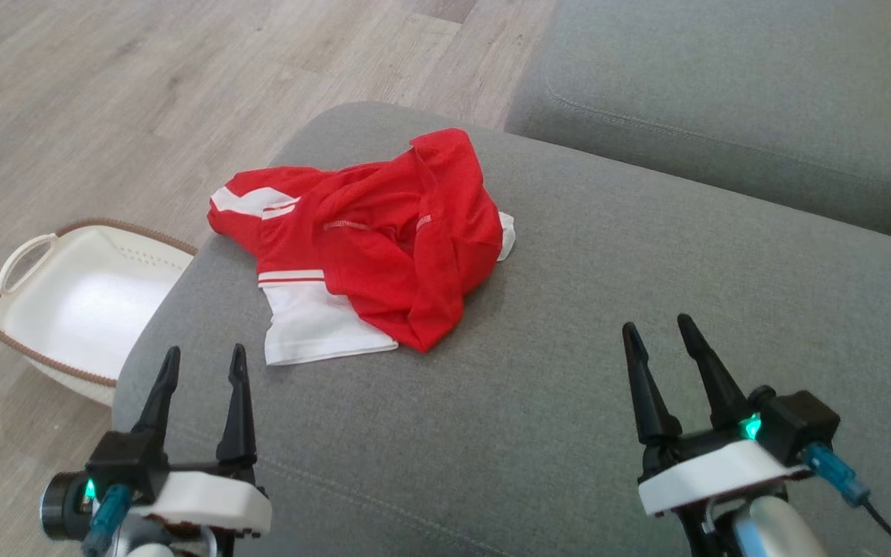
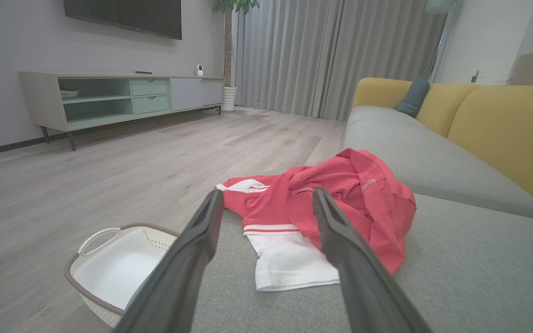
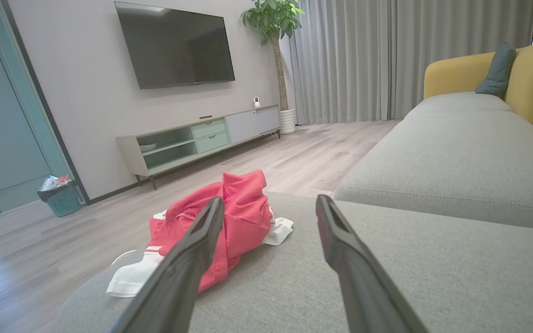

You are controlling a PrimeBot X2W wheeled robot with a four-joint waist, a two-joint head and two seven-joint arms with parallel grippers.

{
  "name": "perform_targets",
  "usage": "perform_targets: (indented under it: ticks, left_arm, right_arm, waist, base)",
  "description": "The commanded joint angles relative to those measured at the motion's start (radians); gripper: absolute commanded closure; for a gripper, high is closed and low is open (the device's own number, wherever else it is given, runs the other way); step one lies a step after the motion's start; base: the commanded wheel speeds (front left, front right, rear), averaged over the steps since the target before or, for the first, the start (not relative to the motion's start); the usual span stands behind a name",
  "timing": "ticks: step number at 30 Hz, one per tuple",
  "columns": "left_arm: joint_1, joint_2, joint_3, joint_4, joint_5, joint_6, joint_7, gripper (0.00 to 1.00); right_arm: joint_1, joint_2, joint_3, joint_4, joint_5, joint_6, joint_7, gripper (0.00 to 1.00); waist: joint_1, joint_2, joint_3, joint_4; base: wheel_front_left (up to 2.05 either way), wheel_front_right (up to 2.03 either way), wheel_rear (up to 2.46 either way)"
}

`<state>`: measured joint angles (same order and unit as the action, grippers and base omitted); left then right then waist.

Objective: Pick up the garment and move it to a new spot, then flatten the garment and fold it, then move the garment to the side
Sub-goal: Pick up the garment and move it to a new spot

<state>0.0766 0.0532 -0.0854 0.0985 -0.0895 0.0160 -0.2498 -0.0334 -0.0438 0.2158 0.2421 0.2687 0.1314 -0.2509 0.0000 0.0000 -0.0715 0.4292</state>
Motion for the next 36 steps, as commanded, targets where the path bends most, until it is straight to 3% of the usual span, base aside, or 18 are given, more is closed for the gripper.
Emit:
perform_targets:
  ticks: [1, 11, 19, 27, 36]
  left_arm:
    - [-0.035, -0.002, 0.031, -0.041, 0.009, -0.003, -0.012, 0.0]
    - [-0.059, -0.001, 0.052, -0.051, -0.004, -0.004, -0.012, 0.0]
    - [-0.219, 0.041, 0.051, 0.023, -0.043, -0.078, 0.012, 0.0]
    - [-0.54, 0.133, -0.008, 0.192, -0.108, -0.137, 0.24, 0.0]
    - [-0.796, 0.233, -0.056, 0.382, -0.245, -0.146, 0.525, 0.0]
  right_arm:
    - [-0.02, -0.006, 0.023, -0.03, 0.005, -0.001, -0.011, 0.0]
    - [-0.034, -0.006, 0.012, -0.026, -0.007, -0.001, -0.011, 0.0]
    - [-0.084, -0.006, -0.012, -0.036, -0.046, -0.001, -0.011, 0.0]
    - [-0.141, -0.006, -0.04, -0.053, -0.061, -0.001, -0.011, 0.0]
    - [-0.189, -0.006, -0.038, -0.071, -0.049, -0.001, -0.011, 0.0]
  waist:
    - [0.0, 0.0, 0.001, -0.002]
    - [0.0, 0.0, 0.047, -0.063]
    - [0.0, 0.0, 0.147, -0.154]
    - [0.0, 0.0, 0.259, -0.269]
    - [0.0, 0.0, 0.352, -0.381]
  base:
    - [0.0, 0.0, 0.0]
    - [0.0, 0.0, 0.0]
    - [0.0, 0.0, 0.0]
    - [0.0, 0.0, 0.0]
    - [0.0, 0.0, 0.0]
